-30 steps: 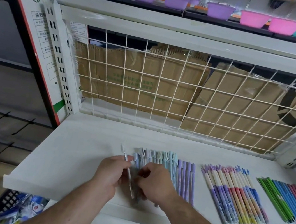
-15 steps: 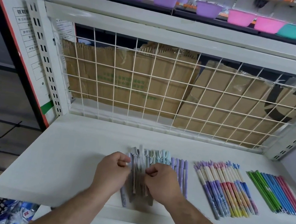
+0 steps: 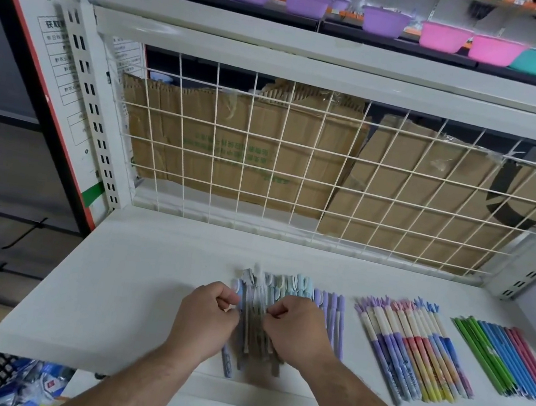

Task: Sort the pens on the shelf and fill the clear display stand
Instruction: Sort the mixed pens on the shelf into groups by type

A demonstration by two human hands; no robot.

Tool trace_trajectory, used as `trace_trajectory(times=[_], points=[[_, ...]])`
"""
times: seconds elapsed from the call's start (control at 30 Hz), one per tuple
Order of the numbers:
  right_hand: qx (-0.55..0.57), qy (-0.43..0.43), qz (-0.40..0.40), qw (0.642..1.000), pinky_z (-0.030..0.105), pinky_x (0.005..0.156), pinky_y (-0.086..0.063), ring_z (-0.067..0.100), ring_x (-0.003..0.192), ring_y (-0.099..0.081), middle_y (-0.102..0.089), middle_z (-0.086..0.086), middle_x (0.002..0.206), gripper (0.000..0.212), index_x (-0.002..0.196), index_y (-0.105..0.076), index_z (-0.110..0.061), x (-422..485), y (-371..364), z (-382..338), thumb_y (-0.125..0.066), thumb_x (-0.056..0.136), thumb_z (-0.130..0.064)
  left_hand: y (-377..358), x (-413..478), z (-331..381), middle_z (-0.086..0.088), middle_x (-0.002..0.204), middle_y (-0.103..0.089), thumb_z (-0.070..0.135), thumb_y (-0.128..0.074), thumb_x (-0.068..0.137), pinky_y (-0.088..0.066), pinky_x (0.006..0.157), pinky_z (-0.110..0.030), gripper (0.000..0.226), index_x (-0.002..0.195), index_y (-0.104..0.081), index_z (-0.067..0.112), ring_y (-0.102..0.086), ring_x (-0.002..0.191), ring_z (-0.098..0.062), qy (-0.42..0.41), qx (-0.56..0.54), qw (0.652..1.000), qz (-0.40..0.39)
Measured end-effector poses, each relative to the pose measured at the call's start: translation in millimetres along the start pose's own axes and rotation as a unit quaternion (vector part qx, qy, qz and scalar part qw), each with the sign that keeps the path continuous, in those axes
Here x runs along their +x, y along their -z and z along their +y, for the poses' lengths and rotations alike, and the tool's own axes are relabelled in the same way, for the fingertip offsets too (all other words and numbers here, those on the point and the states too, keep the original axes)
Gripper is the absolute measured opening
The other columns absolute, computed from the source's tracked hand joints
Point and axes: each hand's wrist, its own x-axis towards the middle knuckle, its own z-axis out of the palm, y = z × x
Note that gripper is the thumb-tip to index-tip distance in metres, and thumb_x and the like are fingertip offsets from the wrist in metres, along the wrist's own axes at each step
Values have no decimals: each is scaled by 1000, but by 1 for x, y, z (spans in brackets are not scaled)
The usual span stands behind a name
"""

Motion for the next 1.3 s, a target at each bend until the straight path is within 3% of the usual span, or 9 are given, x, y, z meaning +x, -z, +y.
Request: trace_trajectory(times=[0.3, 0.47, 0.6, 0.67, 0.8, 1.0, 1.1, 1.2, 1.3], points=[[-32, 17, 27, 999, 22, 58, -53, 10, 63, -67, -71, -5, 69, 14, 74, -67, -23, -10, 3, 1, -64, 86, -15, -4, 13, -7, 10, 81, -69, 7, -65, 75, -40, 59, -7, 26, 76, -68, 32, -62, 73, 2, -18, -10, 1000, -8], [-40, 38, 36, 998, 21, 56, -51, 6, 60, -64, -70, -6, 69, 14, 77, -65, -22, -23, 9, 9, -62, 88, -15, -2, 10, -15, 8, 81, -65, 8, -65, 78, -37, 60, -6, 23, 77, -60, 30, -59, 74, -1, -50, 51, 997, 27], [-84, 85, 48, 992, 30, 65, -56, 8, 70, -66, -71, -7, 76, 11, 84, -67, -22, -35, 16, 15, -59, 90, -18, -3, 3, -14, 7, 75, -62, 16, -66, 80, -48, 67, -29, 15, 79, -53, 24, -59, 72, -11, -44, 105, 992, 53], [-154, 132, 62, 977, 31, 65, -55, 12, 75, -65, -70, -8, 87, 12, 92, -67, -24, -39, 21, 19, -56, 93, -23, -6, -2, -11, 5, 75, -62, 20, -66, 80, -47, 66, -33, 15, 79, -51, 22, -58, 72, -15, -39, 125, 990, 53], [-258, 202, 76, 942, 26, 59, -42, 17, 75, -57, -61, -8, 100, 14, 99, -63, -26, -41, 28, 19, -51, 96, -31, -14, -9, -4, 4, 79, -57, 26, -67, 78, -35, 58, -32, 21, 81, -47, 22, -54, 74, -16, -37, 165, 985, 43], [-267, 228, 73, 933, 27, 55, -39, 18, 68, -54, -59, -5, 92, 16, 92, -62, -23, -44, 37, 30, -50, 96, -31, -21, -4, 6, -1, 89, -55, 24, -66, 77, -39, 62, -29, 33, 100, -45, 12, -55, 80, -23, 40, 186, 981, 41], [-265, 238, 58, 933, 27, 57, -41, 19, 70, -57, -60, -4, 94, 19, 94, -63, -23, -48, 39, 34, -49, 98, -33, -23, -2, 11, 2, 81, -45, 21, -68, 78, -39, 63, -27, 36, 98, -40, 14, -57, 82, -26, 70, 195, 976, 60], [-256, 236, 48, 936, 27, 59, -40, 19, 71, -57, -61, -4, 96, 17, 96, -63, -23, -50, 42, 34, -49, 98, -34, -24, -2, 13, 6, 72, -40, 17, -68, 79, -34, 54, -26, 31, 94, -41, 13, -50, 72, -20, 80, 217, 970, 73], [-249, 234, 37, 939, 27, 60, -42, 19, 73, -58, -61, -5, 96, 16, 96, -62, -24, -52, 45, 33, -50, 98, -34, -23, -1, 13, 4, 71, -49, 15, -67, 77, -31, 46, -22, 20, 85, -48, 11, -52, 65, -16, 84, 223, 969, 64]])
